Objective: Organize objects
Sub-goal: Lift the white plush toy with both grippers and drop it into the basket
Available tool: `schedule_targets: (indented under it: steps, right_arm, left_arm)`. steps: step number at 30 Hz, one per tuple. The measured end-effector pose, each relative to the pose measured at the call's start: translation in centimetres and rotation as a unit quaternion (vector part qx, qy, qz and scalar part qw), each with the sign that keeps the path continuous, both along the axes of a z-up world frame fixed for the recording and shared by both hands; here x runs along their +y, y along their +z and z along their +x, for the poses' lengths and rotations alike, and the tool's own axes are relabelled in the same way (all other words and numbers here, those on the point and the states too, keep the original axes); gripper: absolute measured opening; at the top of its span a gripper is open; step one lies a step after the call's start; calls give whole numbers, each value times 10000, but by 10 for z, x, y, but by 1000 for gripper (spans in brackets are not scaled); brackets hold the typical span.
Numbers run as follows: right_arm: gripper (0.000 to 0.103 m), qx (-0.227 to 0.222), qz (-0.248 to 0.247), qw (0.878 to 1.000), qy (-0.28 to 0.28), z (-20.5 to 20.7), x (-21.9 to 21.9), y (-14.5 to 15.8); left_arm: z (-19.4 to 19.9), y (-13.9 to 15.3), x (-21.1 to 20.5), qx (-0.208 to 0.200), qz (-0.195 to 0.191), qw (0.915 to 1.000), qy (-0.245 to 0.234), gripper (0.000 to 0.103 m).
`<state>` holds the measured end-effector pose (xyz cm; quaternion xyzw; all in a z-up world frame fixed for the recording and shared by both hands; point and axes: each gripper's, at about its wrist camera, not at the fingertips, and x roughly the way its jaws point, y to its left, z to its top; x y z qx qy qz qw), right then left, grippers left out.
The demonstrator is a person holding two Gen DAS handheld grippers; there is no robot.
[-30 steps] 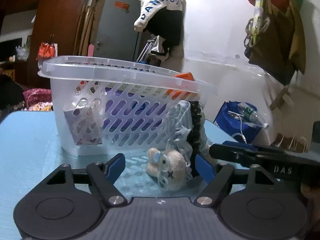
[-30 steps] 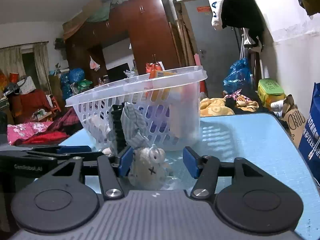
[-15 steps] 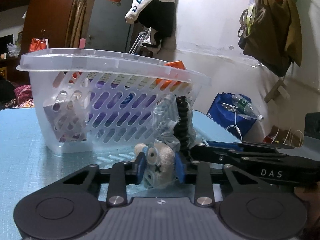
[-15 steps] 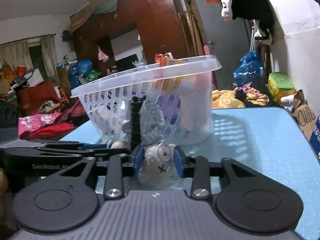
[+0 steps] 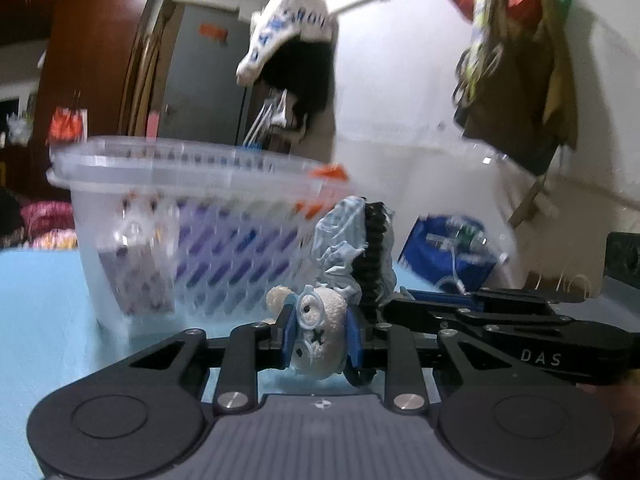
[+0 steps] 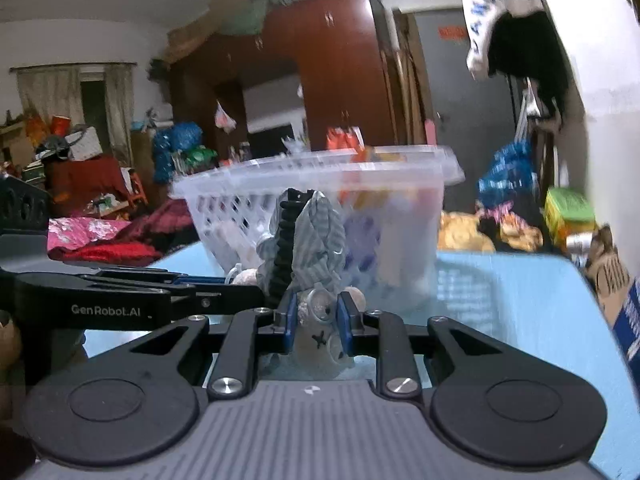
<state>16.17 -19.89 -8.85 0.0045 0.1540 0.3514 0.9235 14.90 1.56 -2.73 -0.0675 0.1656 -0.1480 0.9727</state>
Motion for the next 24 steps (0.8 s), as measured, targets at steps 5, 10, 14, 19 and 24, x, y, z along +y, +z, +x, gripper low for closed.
schedule_targets:
  steps: [5, 10, 14, 19, 24]
  right_arm:
    - [24, -382, 110, 9992, 41, -13, 0, 17]
    - [24, -676, 181, 9975, 109, -23, 5, 50]
    - [24, -921, 105, 9955, 177, -13, 25, 95]
    - [24, -852, 3, 9962, 189, 29, 69, 130]
    - [24, -99, -313, 9989, 345, 89, 113, 112]
  left_arm:
    - [-21, 17, 2, -546, -92, 9984, -89, 30]
    - [-35, 55, 5, -829, -14, 9965, -87, 30]
    - [-30, 103, 18, -1132, 114, 9934, 156, 30]
    - [11, 134, 43, -1093, 389, 9916, 572, 30]
    - [66, 120, 76, -211, 383, 9948, 920, 30]
